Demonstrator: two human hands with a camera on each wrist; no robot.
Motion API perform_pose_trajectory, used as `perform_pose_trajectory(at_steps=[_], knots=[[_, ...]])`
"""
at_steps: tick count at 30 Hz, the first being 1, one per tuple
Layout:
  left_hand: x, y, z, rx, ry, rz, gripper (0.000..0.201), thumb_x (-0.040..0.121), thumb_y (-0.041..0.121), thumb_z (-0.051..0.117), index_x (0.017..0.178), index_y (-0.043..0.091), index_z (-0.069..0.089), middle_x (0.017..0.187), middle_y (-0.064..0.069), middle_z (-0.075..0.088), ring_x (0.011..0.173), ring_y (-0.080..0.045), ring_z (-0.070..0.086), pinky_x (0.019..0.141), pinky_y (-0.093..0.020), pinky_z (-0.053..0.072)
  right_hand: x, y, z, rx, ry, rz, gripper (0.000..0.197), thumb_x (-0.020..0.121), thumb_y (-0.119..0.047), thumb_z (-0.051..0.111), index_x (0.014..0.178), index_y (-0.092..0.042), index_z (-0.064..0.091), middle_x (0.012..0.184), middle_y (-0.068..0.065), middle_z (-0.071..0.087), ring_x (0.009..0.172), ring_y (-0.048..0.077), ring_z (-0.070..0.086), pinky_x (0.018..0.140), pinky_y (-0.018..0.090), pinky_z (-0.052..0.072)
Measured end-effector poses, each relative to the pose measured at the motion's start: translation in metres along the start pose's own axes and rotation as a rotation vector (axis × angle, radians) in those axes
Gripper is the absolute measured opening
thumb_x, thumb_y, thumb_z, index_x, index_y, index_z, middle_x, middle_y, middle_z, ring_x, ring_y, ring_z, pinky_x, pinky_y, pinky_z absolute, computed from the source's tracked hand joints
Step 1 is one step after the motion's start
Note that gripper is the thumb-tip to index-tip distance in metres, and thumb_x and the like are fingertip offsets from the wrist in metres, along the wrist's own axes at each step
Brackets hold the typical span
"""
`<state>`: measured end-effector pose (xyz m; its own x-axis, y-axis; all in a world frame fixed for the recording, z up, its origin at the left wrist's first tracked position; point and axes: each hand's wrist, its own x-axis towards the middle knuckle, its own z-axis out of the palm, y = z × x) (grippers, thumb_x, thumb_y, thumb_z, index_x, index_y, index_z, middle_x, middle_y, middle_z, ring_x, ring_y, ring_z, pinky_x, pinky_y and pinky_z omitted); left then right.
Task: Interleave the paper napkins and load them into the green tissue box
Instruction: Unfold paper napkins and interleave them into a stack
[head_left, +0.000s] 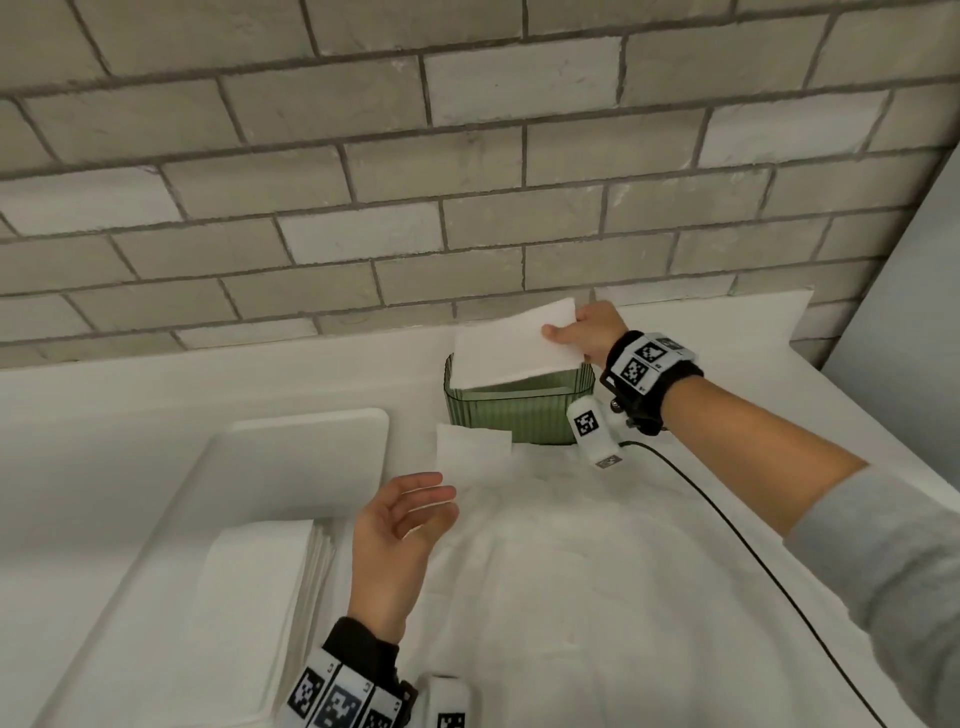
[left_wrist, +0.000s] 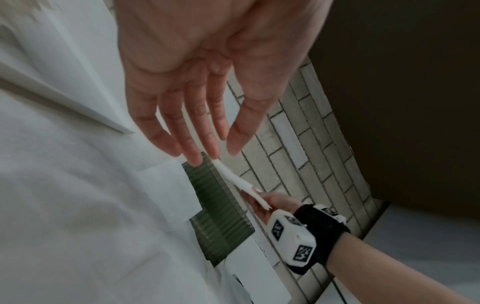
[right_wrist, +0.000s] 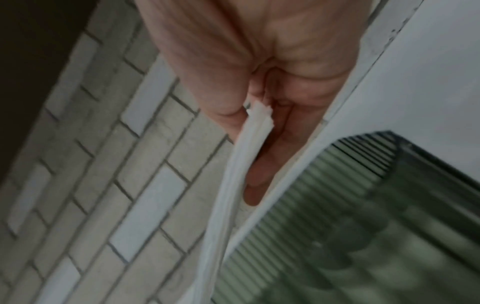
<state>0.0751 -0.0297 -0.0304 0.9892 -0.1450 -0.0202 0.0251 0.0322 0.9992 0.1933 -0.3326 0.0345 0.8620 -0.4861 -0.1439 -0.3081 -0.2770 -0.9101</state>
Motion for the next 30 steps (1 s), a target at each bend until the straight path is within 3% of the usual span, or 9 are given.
perform_pose_trajectory(at_steps=[3,12,15,18,21,23,27,28,30], knots=[[-0.002,0.002,-0.007,0.018,0.025,0.035,0.029,0.080,-0.007,0.074,0.102,0.011,0.070,0.093,-0.004,0.078,0.086,-0.015,0.072,0.072,-0.018,0.054,0.009,0.011,0.018,-0.188,-0.055,0.028,0.060,0.073,-0.029,0.083,0.119,0.003,0.061,0.123,0.014,0.065,0.111,0.031,0.063,0.095,0.041,0.053],[-0.005,-0.005,-0.010,0.070,0.008,0.018,0.028,0.080,-0.007,0.074,0.100,0.012,0.070,0.091,-0.003,0.077,0.081,-0.011,0.071,0.068,-0.015,0.054,-0.004,0.005,0.025,-0.631,-0.043,-0.071,0.061,0.077,-0.030,0.080,0.122,0.001,0.054,0.125,0.018,0.058,0.113,0.032,0.057,0.090,0.034,0.050],[0.001,-0.012,-0.007,0.202,-0.046,-0.018,0.025,0.081,-0.002,0.075,0.100,0.014,0.070,0.094,-0.003,0.075,0.086,-0.013,0.071,0.070,-0.016,0.054,-0.018,-0.005,0.013,-0.662,-0.008,-0.174,0.066,0.075,-0.040,0.080,0.121,0.000,0.055,0.123,0.017,0.059,0.111,0.031,0.058,0.093,0.038,0.050],[0.016,-0.020,-0.006,0.376,-0.138,-0.030,0.022,0.083,0.002,0.075,0.102,0.011,0.070,0.101,-0.001,0.072,0.099,-0.017,0.068,0.073,-0.010,0.051,-0.039,-0.016,0.002,-0.551,-0.029,-0.257,0.059,0.073,-0.047,0.080,0.113,-0.007,0.062,0.110,0.012,0.062,0.100,0.027,0.062,0.081,0.032,0.052],[0.035,-0.025,-0.002,0.616,-0.236,-0.004,0.028,0.085,0.009,0.073,0.112,0.013,0.067,0.116,0.003,0.064,0.114,-0.017,0.060,0.085,-0.015,0.048,-0.077,-0.021,-0.003,-0.492,-0.152,-0.306,0.032,0.075,-0.041,0.080,0.089,-0.013,0.072,0.078,-0.002,0.067,0.070,0.018,0.068,0.058,0.020,0.047],[0.047,-0.026,0.001,0.792,-0.331,0.004,0.040,0.086,0.015,0.073,0.124,0.015,0.061,0.129,0.000,0.054,0.123,-0.017,0.052,0.096,-0.023,0.044,-0.100,-0.016,-0.002,-0.505,-0.258,-0.302,0.021,0.077,-0.034,0.080,0.081,-0.014,0.074,0.063,-0.005,0.068,0.055,0.011,0.066,0.055,0.017,0.048],[0.057,-0.019,0.011,1.055,-0.491,-0.011,0.066,0.087,0.027,0.072,0.144,0.014,0.043,0.148,-0.004,0.038,0.138,-0.021,0.037,0.110,-0.024,0.030,-0.117,0.010,-0.006,-0.629,-0.513,-0.175,0.009,0.077,-0.015,0.078,0.085,-0.010,0.076,0.068,0.002,0.071,0.056,0.012,0.066,0.068,0.029,0.057],[0.057,-0.018,0.013,1.088,-0.520,-0.021,0.069,0.087,0.030,0.072,0.147,0.016,0.040,0.150,-0.004,0.036,0.140,-0.023,0.033,0.112,-0.026,0.027,-0.118,0.017,-0.009,-0.728,-0.568,-0.150,0.011,0.077,-0.016,0.079,0.087,-0.012,0.075,0.071,0.002,0.072,0.058,0.011,0.066,0.069,0.029,0.057],[0.052,-0.014,0.016,1.096,-0.591,-0.031,0.069,0.085,0.033,0.073,0.146,0.027,0.040,0.152,-0.003,0.033,0.143,-0.026,0.027,0.115,-0.032,0.026,-0.124,0.030,-0.017,-0.906,-0.671,-0.129,0.018,0.075,-0.021,0.080,0.091,-0.016,0.074,0.080,0.004,0.074,0.062,0.010,0.064,0.059,0.020,0.052]])
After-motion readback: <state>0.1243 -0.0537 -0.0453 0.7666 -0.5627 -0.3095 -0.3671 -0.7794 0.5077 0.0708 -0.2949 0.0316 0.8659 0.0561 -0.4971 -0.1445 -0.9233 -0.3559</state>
